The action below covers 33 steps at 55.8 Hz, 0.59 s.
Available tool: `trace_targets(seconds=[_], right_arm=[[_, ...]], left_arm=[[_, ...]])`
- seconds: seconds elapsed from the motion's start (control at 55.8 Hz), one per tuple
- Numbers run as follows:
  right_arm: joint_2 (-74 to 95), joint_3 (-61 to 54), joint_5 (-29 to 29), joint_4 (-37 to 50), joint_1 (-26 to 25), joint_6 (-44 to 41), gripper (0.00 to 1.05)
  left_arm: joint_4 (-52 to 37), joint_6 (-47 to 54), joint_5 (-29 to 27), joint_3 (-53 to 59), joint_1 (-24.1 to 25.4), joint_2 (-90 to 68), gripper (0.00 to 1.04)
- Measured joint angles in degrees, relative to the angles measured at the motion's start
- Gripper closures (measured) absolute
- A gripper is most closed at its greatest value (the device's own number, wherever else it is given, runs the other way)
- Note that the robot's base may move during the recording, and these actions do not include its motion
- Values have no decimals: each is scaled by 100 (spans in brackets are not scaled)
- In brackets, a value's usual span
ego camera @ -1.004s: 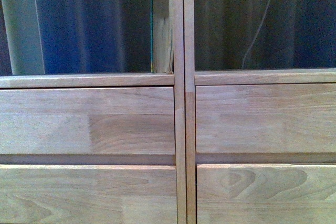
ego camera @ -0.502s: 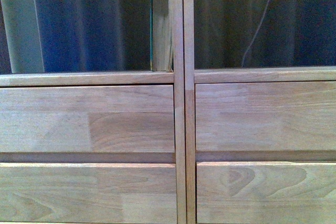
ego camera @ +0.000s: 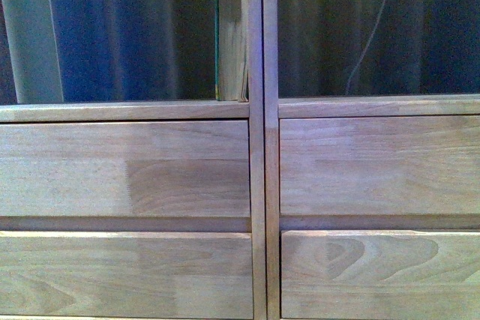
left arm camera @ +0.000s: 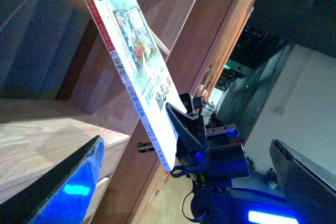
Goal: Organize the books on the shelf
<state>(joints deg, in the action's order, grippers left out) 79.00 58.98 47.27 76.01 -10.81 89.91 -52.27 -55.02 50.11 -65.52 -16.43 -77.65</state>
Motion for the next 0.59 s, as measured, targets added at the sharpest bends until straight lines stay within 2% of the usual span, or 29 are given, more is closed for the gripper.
trace_targets(seconds=[0.592], right_arm=[[-96,-48,31,-297,122,-273,97]], left_arm=[[-258,-225,70,17,46,2,7]])
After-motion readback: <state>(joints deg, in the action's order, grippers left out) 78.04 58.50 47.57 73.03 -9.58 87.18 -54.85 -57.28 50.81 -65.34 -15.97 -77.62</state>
